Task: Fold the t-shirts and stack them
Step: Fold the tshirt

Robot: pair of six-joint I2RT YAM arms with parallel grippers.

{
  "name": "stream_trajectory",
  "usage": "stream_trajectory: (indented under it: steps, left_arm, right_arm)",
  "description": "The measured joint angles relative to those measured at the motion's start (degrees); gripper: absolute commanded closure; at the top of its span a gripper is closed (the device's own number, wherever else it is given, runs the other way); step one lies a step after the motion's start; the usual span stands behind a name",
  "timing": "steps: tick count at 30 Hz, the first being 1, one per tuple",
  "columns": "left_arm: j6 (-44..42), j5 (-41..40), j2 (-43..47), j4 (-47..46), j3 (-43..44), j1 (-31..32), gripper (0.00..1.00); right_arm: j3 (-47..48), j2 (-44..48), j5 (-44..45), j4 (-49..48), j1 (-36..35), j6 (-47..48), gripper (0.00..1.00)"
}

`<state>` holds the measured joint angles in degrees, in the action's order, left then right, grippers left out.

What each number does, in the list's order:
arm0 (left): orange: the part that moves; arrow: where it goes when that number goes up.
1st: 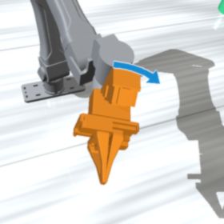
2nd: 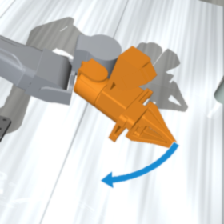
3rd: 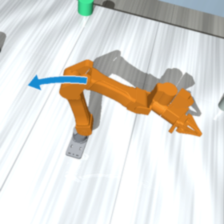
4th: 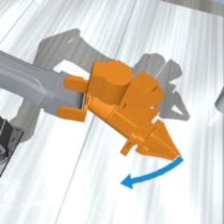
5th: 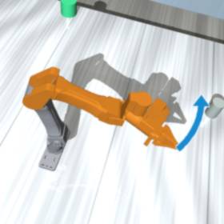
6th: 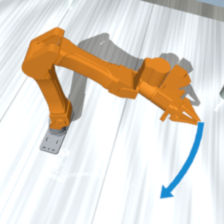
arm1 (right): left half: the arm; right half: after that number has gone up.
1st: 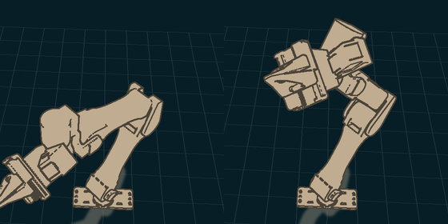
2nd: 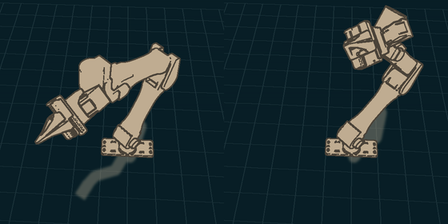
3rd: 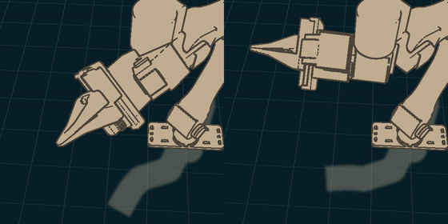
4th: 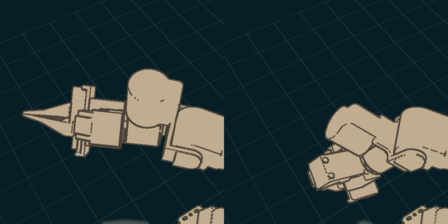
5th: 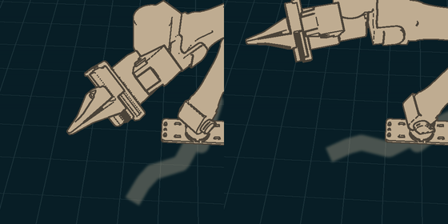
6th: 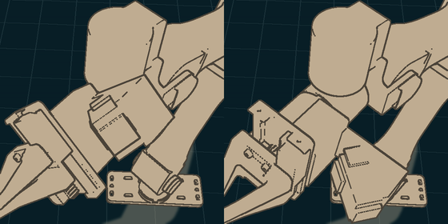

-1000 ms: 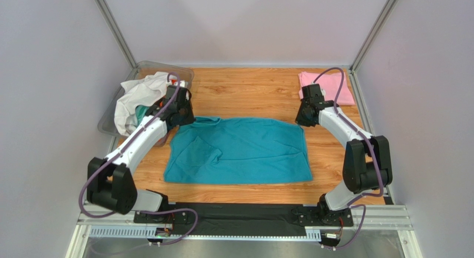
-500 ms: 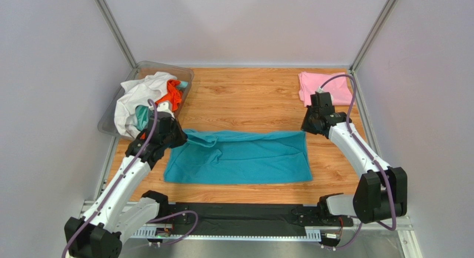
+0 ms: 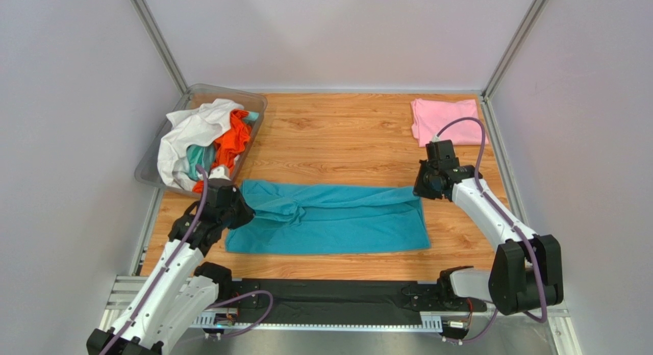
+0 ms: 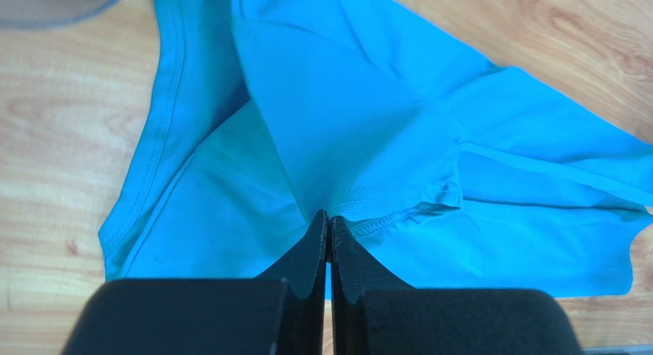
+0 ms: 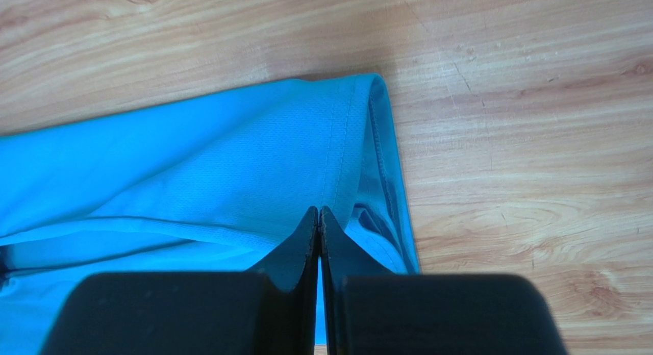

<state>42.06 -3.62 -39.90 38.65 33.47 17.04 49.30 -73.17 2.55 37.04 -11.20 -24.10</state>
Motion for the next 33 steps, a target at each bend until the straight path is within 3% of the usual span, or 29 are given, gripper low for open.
stream_trajectory:
  steps: [6, 8, 10, 11, 13, 14, 16, 17, 18, 20, 28, 33]
  left_arm:
    - [4.52, -0.92, 3.13, 3.1, -5.49, 0.0, 0.99]
    - [6.01, -0.92, 3.19, 4.07, -7.45, 0.0, 0.93]
    - [7.26, -0.87, 3.06, 5.11, -8.94, 0.0, 0.81]
    - [7.76, -0.74, 2.93, 5.77, -9.33, 0.0, 0.66]
    - [8.7, -0.61, 2.95, 6.95, -9.55, 0.0, 0.56]
    - [9.11, -0.55, 3.13, 7.28, -9.55, 0.0, 0.49]
    - [9.49, -0.22, 3.82, 7.67, -9.55, 0.0, 0.27]
    - [9.97, 0.04, 4.33, 7.85, -9.55, 0.0, 0.19]
    - [10.29, 0.26, 4.87, 8.07, -9.55, 0.0, 0.03]
    - [10.8, 0.83, 6.43, 8.48, -9.53, 0.0, 0.0]
    - [10.34, 1.73, 7.67, 9.86, -2.84, 0.0, 0.0]
    - [8.63, 4.98, 1.49, 5.18, 0.7, 0.0, 0.0]
  right_arm:
    - [-4.04, 1.07, -1.49, -0.68, -0.02, -0.02, 1.0]
    - [-5.68, 1.27, -2.1, -1.22, -0.04, -0.07, 0.99]
    - [-7.34, 1.27, -2.71, -1.81, -0.04, -0.15, 0.95]
    - [-8.04, 1.27, -2.95, -1.95, -0.04, -0.31, 0.89]
    - [-9.22, 1.27, -3.39, -2.45, -0.04, -0.55, 0.86]
    - [-9.73, 1.27, -3.63, -2.49, -0.04, -0.72, 0.76]
    - [-10.21, 1.27, -3.87, -2.49, -0.04, -1.27, 0.65]
    - [-10.25, 1.27, -4.13, -2.51, -0.04, -1.46, 0.48]
    - [-10.25, 1.27, -4.24, -2.54, -0.04, -1.84, 0.36]
    - [-10.23, 1.57, -4.68, -2.21, -0.04, -1.86, 0.0]
    - [-6.34, 9.01, -7.96, 0.87, -0.04, -1.33, 0.0]
    - [-4.66, 9.49, -13.18, -1.2, -0.72, -1.4, 0.0]
